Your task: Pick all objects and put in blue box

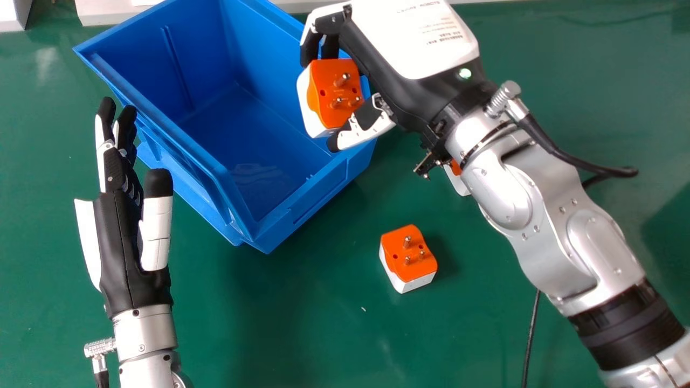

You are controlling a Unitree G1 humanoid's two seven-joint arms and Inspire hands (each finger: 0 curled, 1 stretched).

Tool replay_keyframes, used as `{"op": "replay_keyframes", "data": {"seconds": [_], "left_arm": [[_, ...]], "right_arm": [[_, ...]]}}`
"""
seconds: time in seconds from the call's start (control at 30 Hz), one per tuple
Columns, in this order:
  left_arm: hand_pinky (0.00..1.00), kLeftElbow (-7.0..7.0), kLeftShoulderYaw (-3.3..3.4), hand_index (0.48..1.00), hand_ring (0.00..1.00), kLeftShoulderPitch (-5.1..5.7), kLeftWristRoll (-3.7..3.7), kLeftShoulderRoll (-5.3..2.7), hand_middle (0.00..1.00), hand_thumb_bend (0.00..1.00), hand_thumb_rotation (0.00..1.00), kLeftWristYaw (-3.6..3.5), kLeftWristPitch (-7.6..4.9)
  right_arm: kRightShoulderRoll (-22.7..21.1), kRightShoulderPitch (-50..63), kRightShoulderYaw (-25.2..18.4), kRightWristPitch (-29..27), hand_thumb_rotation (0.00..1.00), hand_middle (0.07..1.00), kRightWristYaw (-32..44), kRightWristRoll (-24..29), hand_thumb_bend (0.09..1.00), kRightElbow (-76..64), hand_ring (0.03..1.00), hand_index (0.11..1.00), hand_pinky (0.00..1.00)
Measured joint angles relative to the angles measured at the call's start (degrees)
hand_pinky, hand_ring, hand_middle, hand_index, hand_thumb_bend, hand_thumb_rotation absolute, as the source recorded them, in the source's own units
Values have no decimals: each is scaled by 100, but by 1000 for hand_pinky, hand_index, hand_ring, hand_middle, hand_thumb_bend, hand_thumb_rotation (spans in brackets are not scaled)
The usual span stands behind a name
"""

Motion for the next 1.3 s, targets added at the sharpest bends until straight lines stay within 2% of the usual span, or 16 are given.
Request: {"op": "replay_keyframes", "data": {"seconds": [0.27,0.6,0.67,0.77,0.83,0.93,1.07,1.2,1.3], "left_arm": [[987,9,1,965,958,1,-2,-2,948,977,939,2,-16],[987,23,-1,966,958,1,1,-10,949,978,939,3,-68],[987,19,-2,966,958,2,4,-42,950,978,939,9,-73],[988,3,-2,966,959,7,61,-106,950,979,939,67,-73],[986,-15,-8,965,957,11,126,-117,949,977,939,118,-74],[987,-55,-33,965,957,20,173,-119,950,973,940,141,-73],[988,-92,-41,966,958,33,223,-129,950,978,943,174,-72],[988,-132,-46,966,958,41,234,-156,950,971,944,201,-72],[988,-167,-50,968,958,44,245,-162,950,966,943,252,-70]], "right_arm": [[165,-329,203,-130,0,508,-342,-48,513,564,413,489,209],[538,-1021,542,-235,0,499,-807,-225,512,1691,393,514,253],[619,-1182,652,-322,0,493,-1026,-240,511,2060,388,519,254],[745,-1403,822,-495,0,487,-1358,-294,511,2651,382,521,251],[866,-1597,991,-588,0,484,-1535,-402,512,3119,379,523,251],[1061,-1857,1231,-729,0,482,-1871,-467,512,3821,377,524,253],[1301,-2039,1561,-935,0,474,-2237,-621,513,4543,373,526,255],[1490,-2101,1831,-1126,0,474,-2600,-674,513,5252,373,527,261],[1539,-2165,1996,-1102,0,471,-2816,-789,514,5560,371,529,271]]}}
